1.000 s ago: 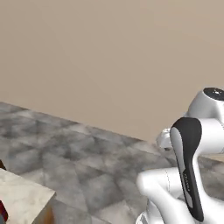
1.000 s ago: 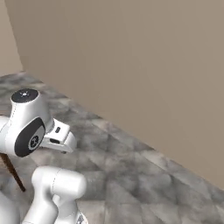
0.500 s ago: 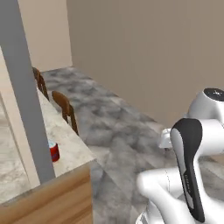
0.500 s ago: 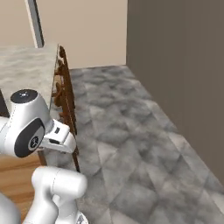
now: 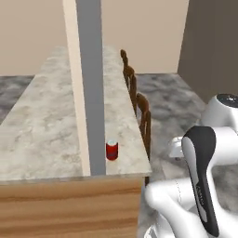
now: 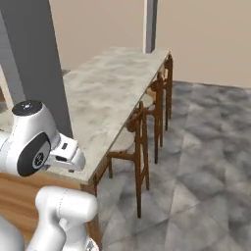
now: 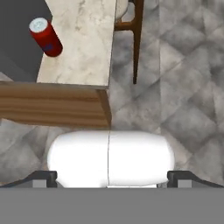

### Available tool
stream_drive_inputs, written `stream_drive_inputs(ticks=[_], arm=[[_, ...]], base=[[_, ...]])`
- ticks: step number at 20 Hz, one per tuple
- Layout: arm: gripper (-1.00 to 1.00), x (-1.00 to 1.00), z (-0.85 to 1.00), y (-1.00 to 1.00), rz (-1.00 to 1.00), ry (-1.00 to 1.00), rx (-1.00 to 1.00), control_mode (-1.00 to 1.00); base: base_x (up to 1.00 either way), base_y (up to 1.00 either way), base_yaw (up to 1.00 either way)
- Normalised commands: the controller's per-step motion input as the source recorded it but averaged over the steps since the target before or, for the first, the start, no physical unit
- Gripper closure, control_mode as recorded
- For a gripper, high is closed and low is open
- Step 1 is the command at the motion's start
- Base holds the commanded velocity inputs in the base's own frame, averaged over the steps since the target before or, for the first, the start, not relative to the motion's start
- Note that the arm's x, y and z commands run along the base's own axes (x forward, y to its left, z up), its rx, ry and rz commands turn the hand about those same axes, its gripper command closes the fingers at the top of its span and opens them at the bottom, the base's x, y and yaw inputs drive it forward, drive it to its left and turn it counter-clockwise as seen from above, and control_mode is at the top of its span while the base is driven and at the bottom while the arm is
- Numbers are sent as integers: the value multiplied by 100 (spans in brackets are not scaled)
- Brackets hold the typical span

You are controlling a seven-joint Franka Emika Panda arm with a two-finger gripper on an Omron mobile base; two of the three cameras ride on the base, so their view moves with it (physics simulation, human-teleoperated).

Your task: Four empty soda cans are scattered around the kitchen. Gather all the cans and cluster them next to the stove for recycling.

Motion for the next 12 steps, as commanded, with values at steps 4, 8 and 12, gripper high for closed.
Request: stream_drive_inputs(ticks=[4,8,12], arm=[[-100,0,0,0,0,0,0,100],[-100,0,0,0,0,0,0,100],[-100,0,0,0,0,0,0,100]], base=[[42,-53,65],[29,-69,54],[0,-75,34]])
